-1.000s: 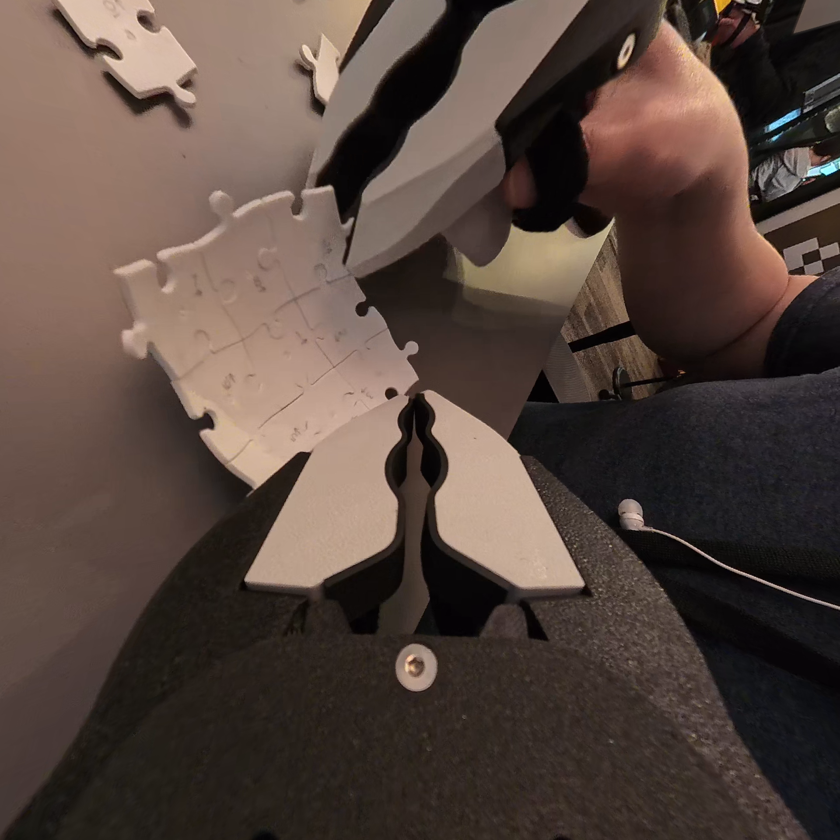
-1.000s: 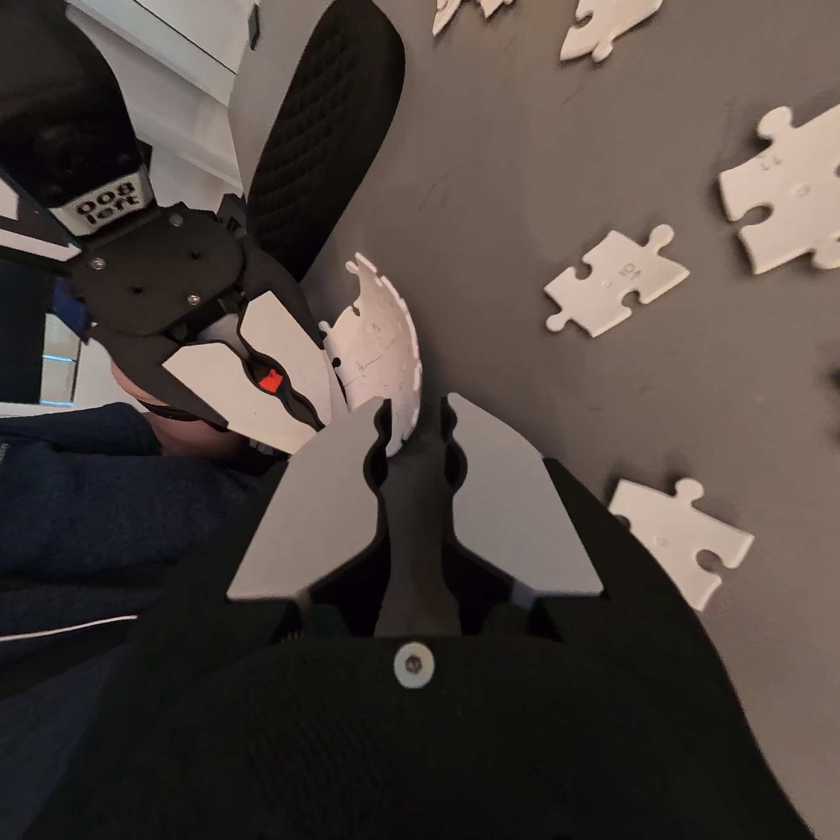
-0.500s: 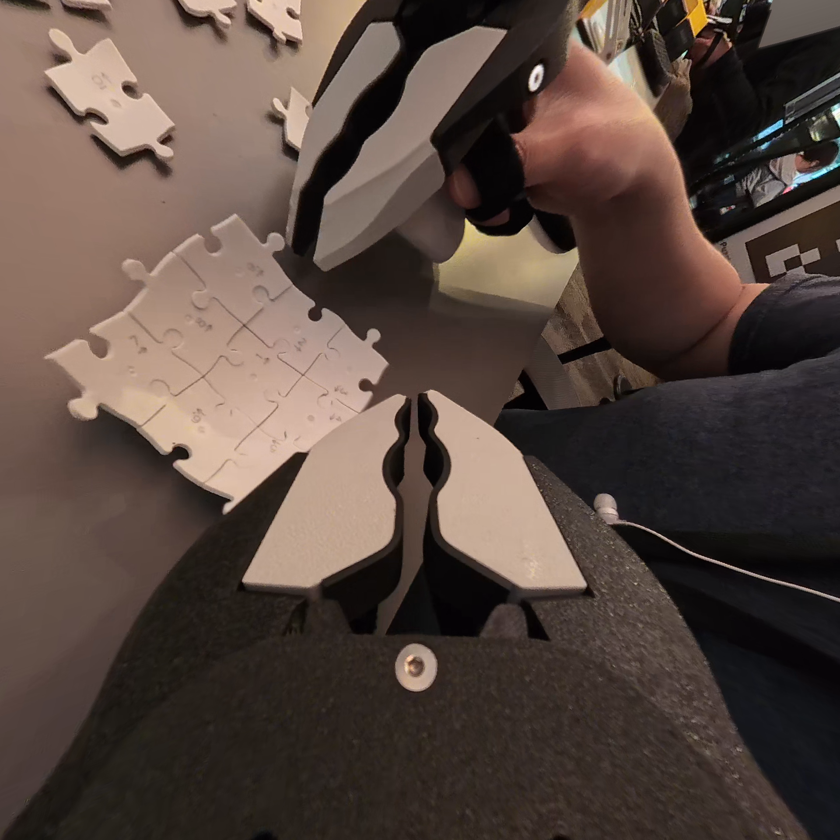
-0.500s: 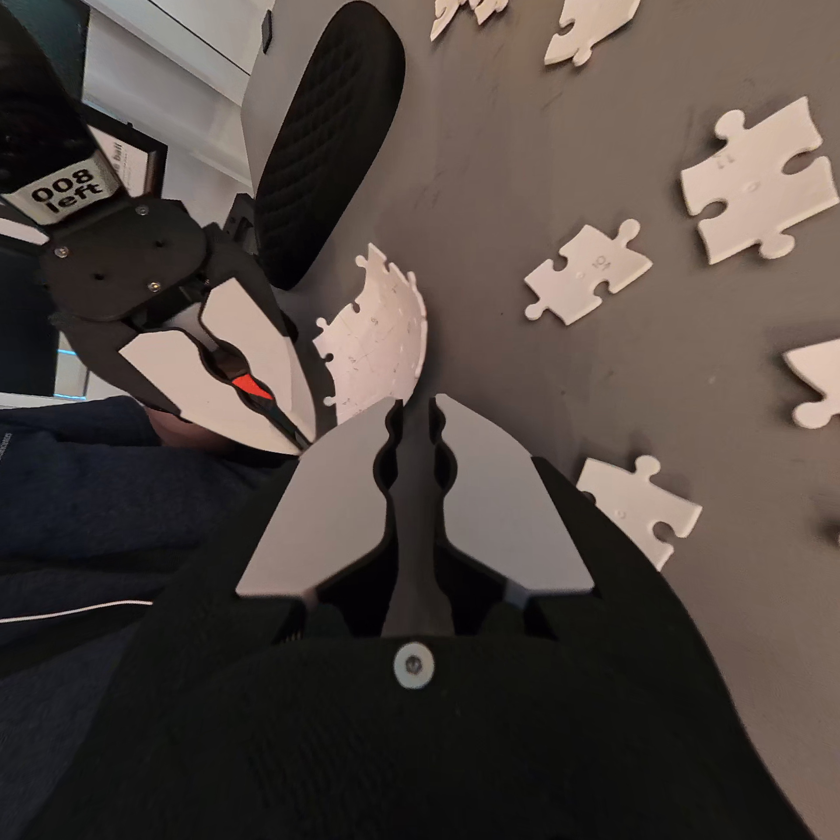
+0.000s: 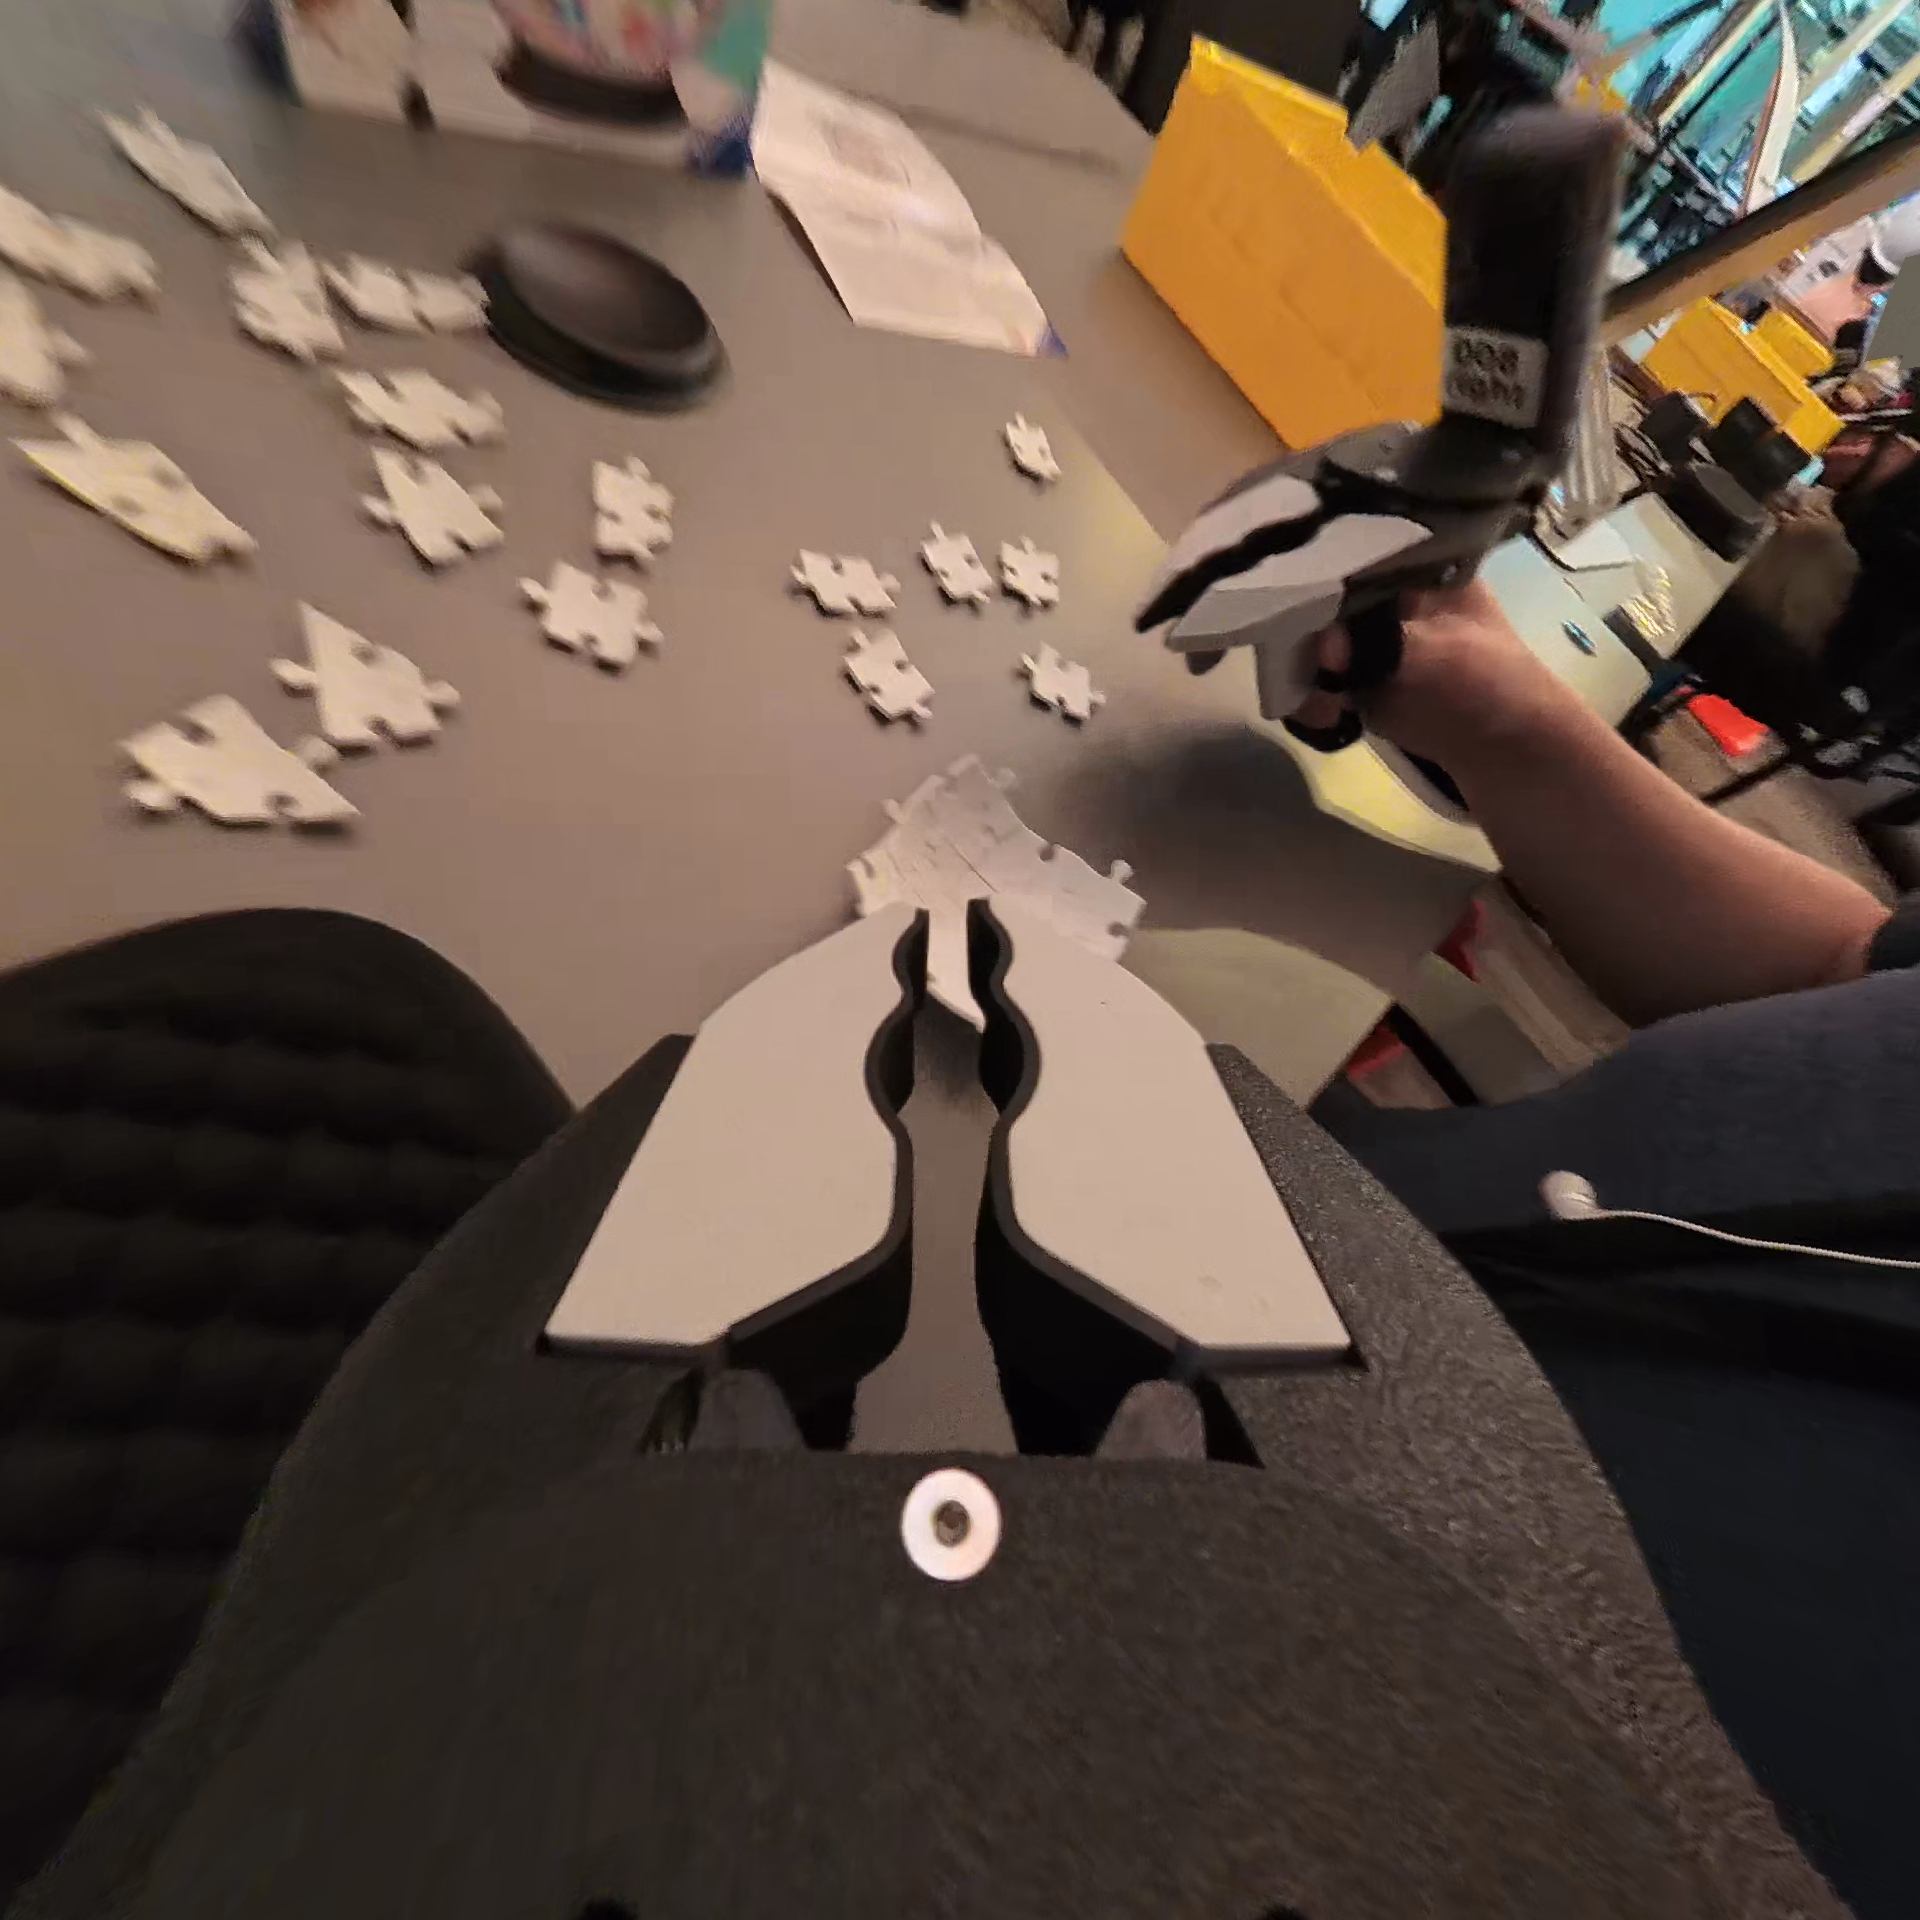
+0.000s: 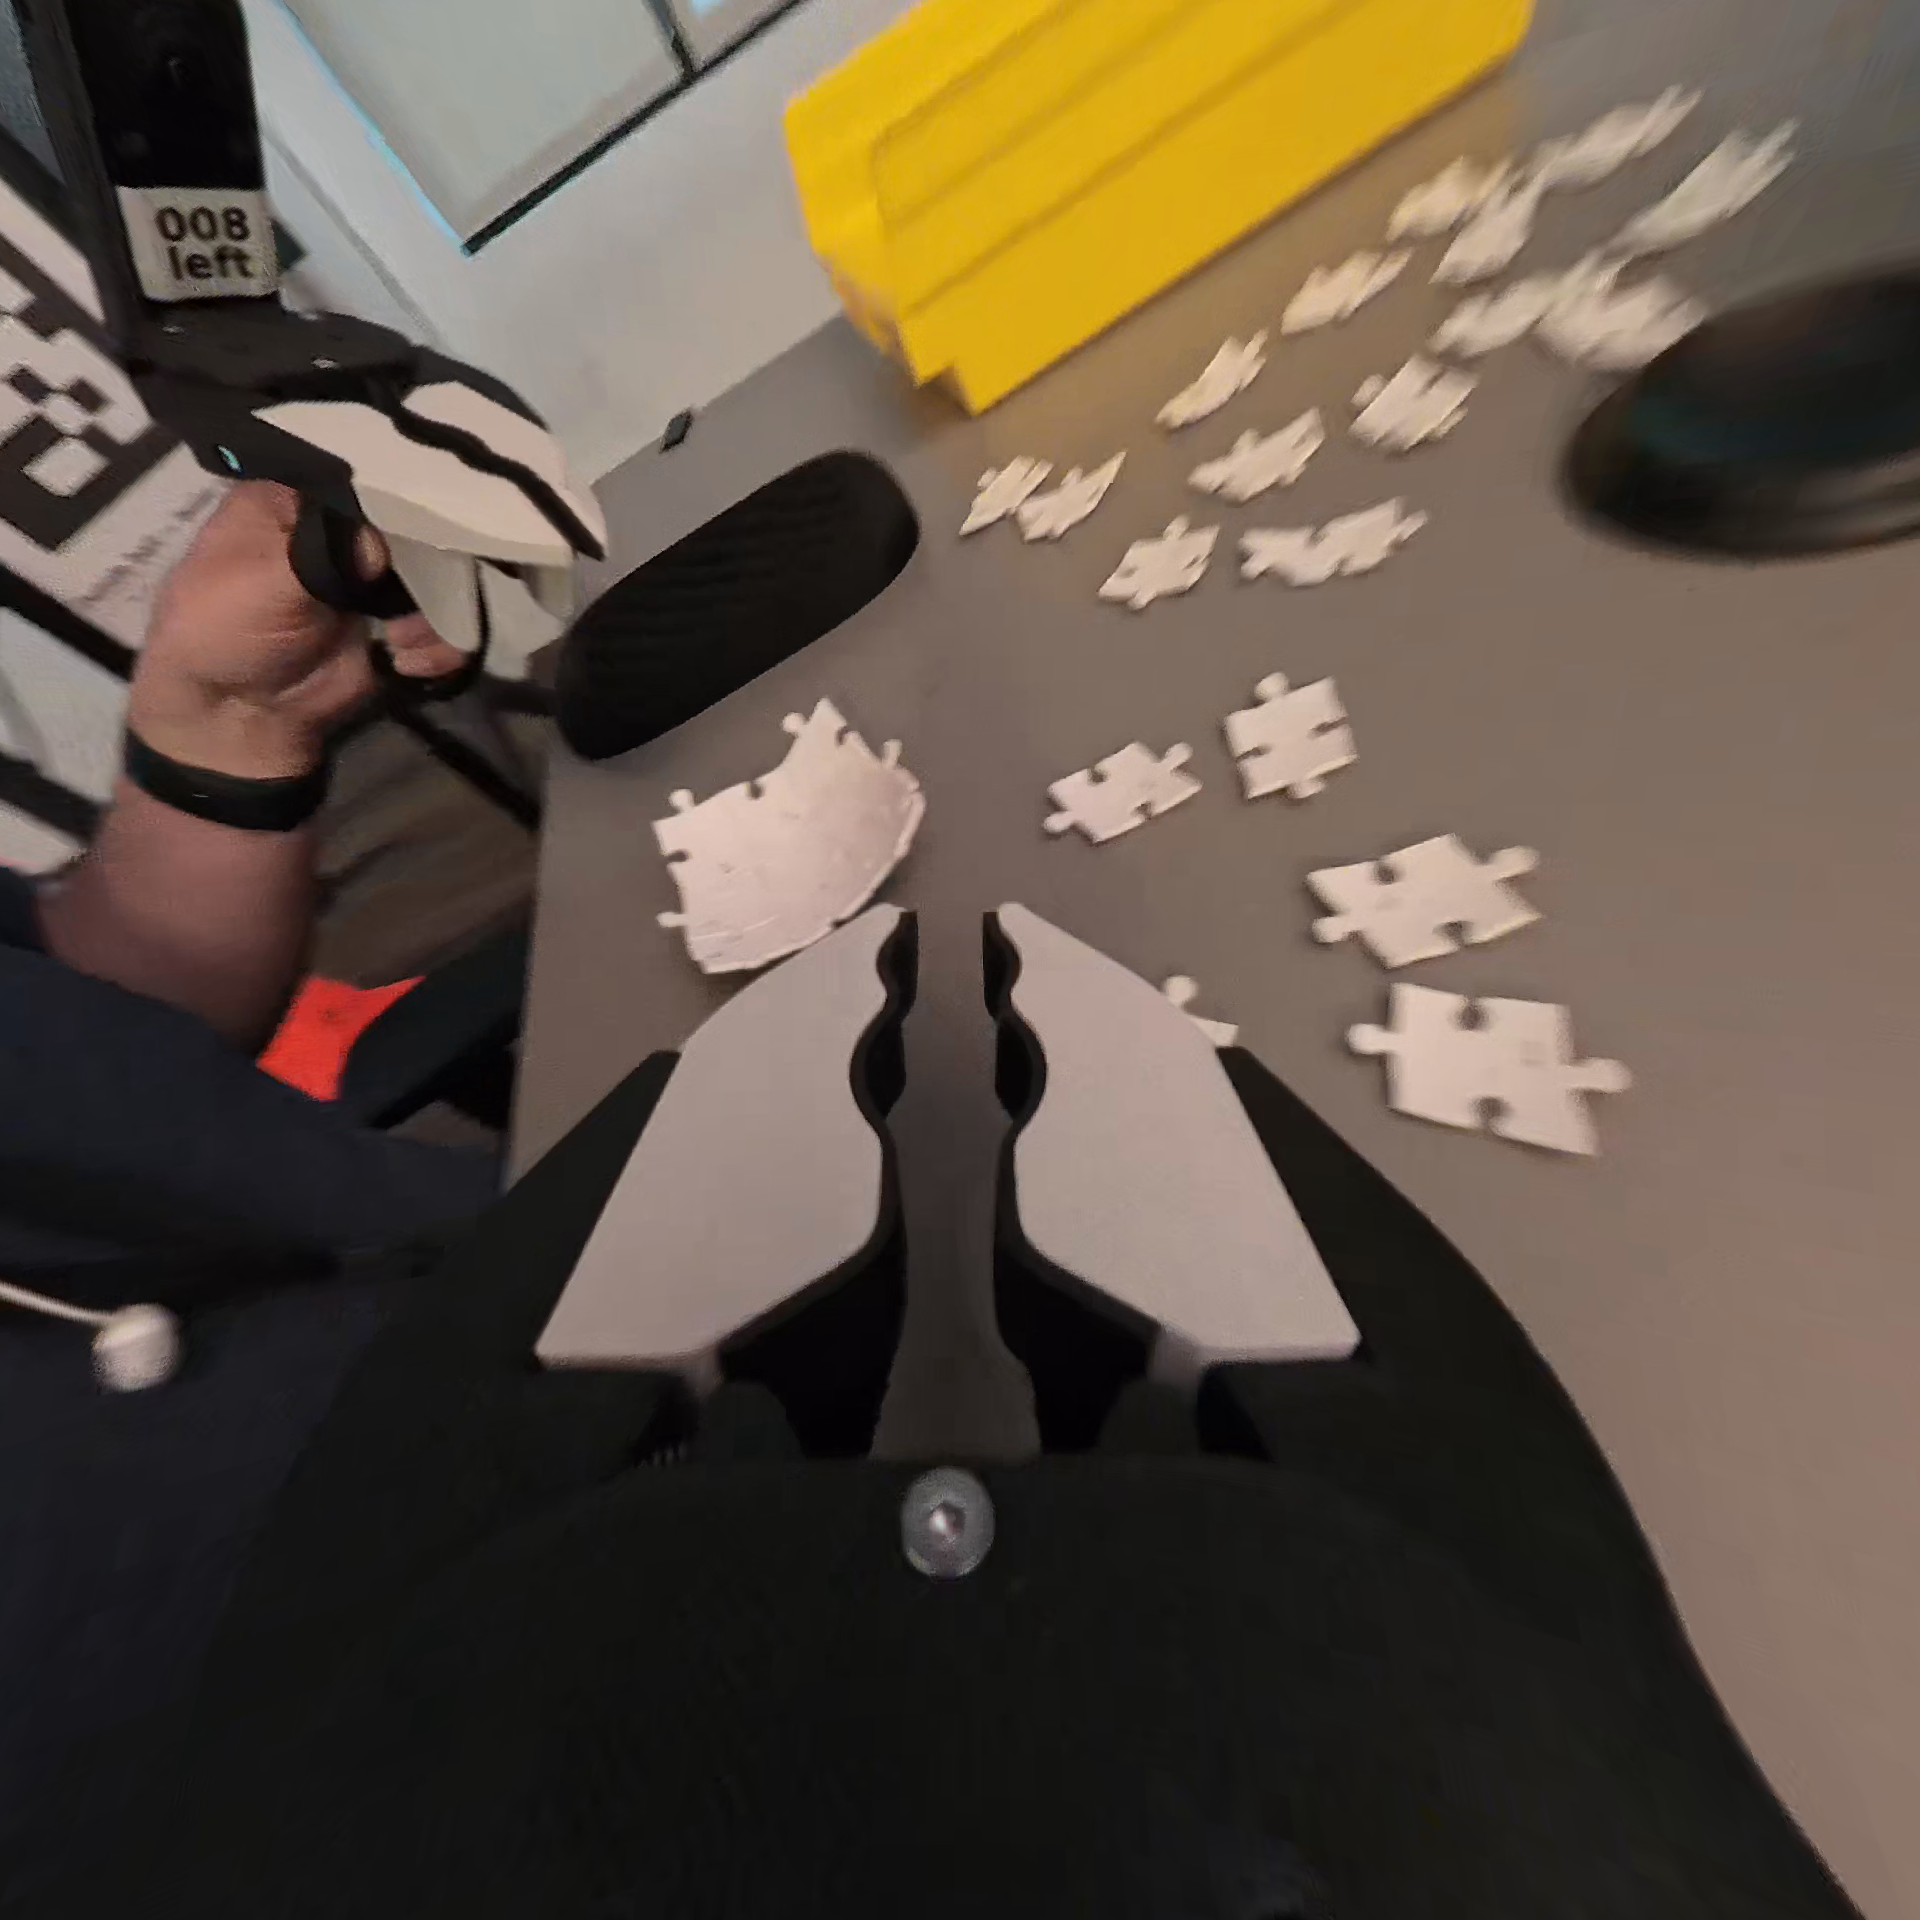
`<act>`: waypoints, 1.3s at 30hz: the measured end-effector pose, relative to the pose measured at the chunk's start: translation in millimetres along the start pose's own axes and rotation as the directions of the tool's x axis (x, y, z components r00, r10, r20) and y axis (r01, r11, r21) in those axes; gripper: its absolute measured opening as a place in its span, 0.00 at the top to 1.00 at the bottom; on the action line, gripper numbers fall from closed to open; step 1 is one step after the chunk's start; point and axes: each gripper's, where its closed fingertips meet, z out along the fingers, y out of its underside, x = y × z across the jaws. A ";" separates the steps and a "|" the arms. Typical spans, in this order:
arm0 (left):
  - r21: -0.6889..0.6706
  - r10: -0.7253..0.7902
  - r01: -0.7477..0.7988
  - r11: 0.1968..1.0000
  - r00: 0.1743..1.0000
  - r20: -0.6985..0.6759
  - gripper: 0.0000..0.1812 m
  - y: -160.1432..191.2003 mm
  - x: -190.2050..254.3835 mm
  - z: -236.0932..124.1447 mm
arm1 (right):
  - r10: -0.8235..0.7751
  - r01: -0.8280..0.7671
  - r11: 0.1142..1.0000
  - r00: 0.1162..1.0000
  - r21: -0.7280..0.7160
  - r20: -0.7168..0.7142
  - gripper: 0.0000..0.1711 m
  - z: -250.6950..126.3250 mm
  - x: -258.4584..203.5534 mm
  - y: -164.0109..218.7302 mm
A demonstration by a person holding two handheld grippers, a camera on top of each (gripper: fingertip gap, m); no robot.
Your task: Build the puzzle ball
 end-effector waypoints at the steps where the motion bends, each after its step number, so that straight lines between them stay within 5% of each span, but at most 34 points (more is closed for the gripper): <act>1: 0.034 0.033 -0.034 0.999 0.999 0.018 0.96 -4.6 -3.6 -2.6 | -0.049 0.051 0.998 0.998 0.048 -0.041 0.93 -7.9 4.7 -3.6; 11: 0.193 0.161 -0.154 0.969 0.987 -0.022 0.86 -23.4 -7.0 10.3 | -0.101 0.099 0.923 0.995 0.372 -0.012 0.84 -43.5 0.9 -29.3; 21: 0.427 0.315 -0.370 0.825 0.929 0.195 0.81 -64.7 -14.8 -13.4 | -0.232 0.268 0.891 0.962 0.365 -0.140 0.74 -50.9 -7.5 -34.9; 26: 0.399 0.349 -0.397 0.826 0.918 0.189 0.81 -74.2 -12.3 -7.2 | -0.266 0.307 0.859 0.951 0.409 -0.156 0.66 -59.2 -20.8 -43.3; 33: 0.409 0.325 -0.317 0.856 0.944 0.052 0.83 -75.6 0.7 7.1 | -0.258 0.330 0.866 0.938 0.375 -0.232 0.70 -62.4 -10.6 -40.8; 39: 0.224 0.378 -0.392 0.892 0.920 0.105 0.83 -33.6 -0.7 4.4 | -0.323 0.315 0.932 0.946 0.180 0.017 0.70 -22.8 -37.6 -10.4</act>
